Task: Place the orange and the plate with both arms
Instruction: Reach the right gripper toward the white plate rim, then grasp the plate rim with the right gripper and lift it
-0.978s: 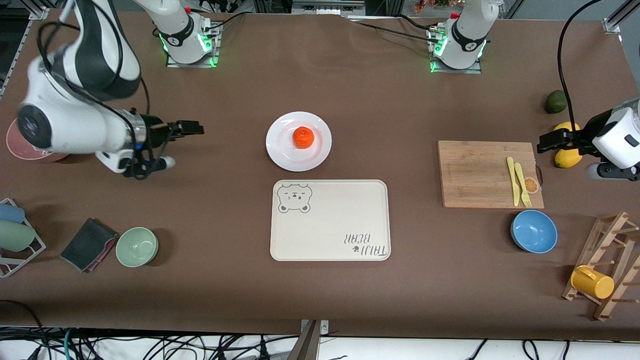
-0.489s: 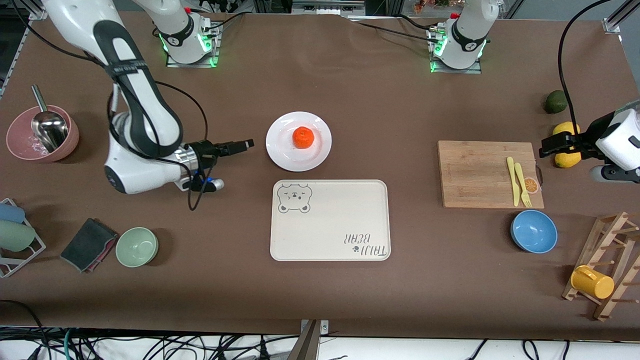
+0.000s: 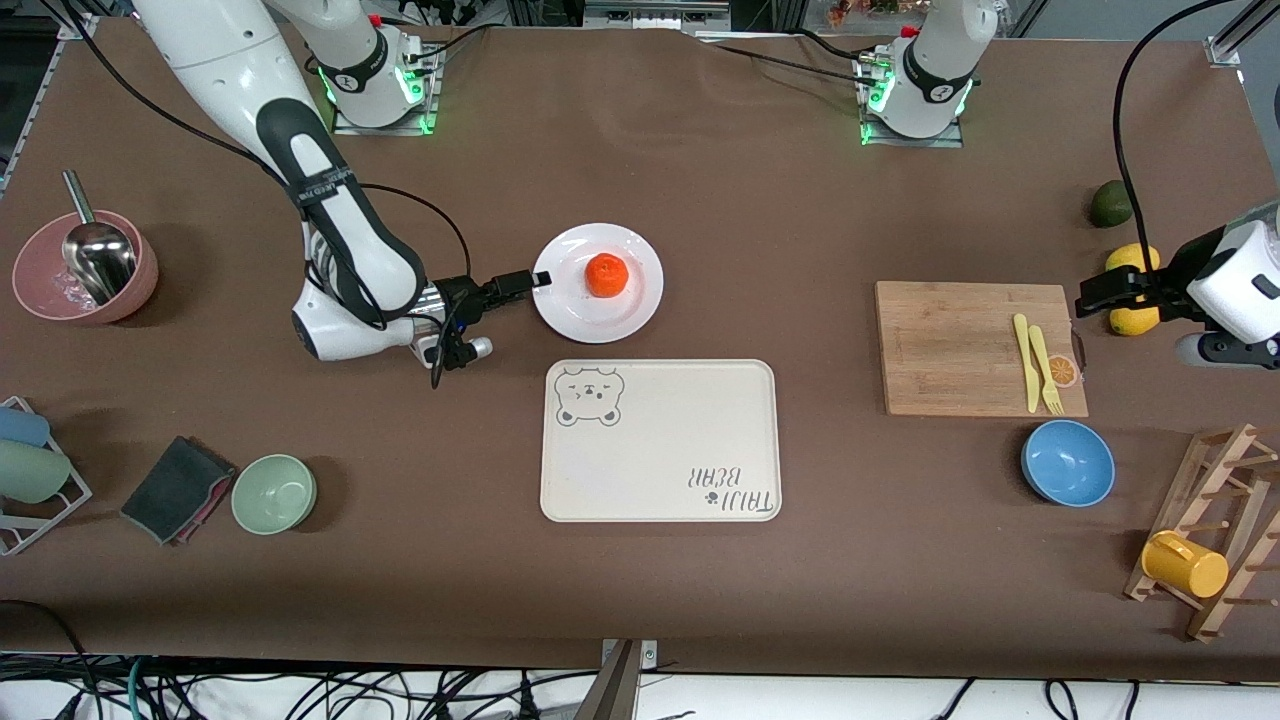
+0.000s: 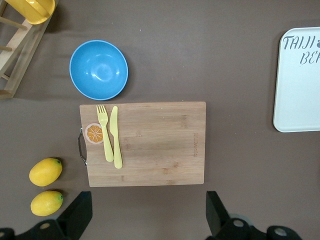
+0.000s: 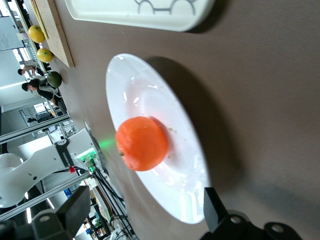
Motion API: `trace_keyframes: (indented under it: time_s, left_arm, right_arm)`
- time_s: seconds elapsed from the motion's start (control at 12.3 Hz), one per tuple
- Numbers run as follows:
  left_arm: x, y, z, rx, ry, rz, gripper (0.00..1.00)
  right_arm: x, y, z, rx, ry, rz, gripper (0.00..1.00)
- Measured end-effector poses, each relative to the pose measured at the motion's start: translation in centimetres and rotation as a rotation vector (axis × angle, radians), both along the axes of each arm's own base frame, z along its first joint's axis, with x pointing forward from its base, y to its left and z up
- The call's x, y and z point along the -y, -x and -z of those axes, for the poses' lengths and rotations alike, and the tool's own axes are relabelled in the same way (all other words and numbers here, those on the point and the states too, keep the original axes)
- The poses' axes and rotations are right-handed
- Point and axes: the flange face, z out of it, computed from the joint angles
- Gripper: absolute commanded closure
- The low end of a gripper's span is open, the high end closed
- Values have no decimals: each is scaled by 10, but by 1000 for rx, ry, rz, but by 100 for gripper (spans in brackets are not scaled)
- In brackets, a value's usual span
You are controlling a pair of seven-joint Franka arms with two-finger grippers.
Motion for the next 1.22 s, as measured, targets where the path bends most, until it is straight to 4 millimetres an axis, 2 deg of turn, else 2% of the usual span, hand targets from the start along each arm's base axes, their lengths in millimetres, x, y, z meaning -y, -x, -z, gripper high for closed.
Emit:
trace_keyframes:
  time_s: [0.08,0.24,0.65,0.98,1.14,1.22]
  left_arm:
    - [0,0,0,0,0,0,0]
    - [0,0,0,0,0,-2,0]
    - [0,0,1,-1,0,-3,0]
    - [0,0,1,-2,0,-3,0]
    - [0,0,1,-2,0,-3,0]
    - [0,0,1,-2,0,-3,0]
  right_arm:
    - [1,1,10,17,4,0,1]
    - [-5,2,16,44,25,-3,8]
    - [-27,7,17,96,63,-22,37]
    - [-43,15,20,109,75,-47,85]
    - [-43,17,25,102,79,-48,100]
    - [-43,17,27,99,77,-50,100]
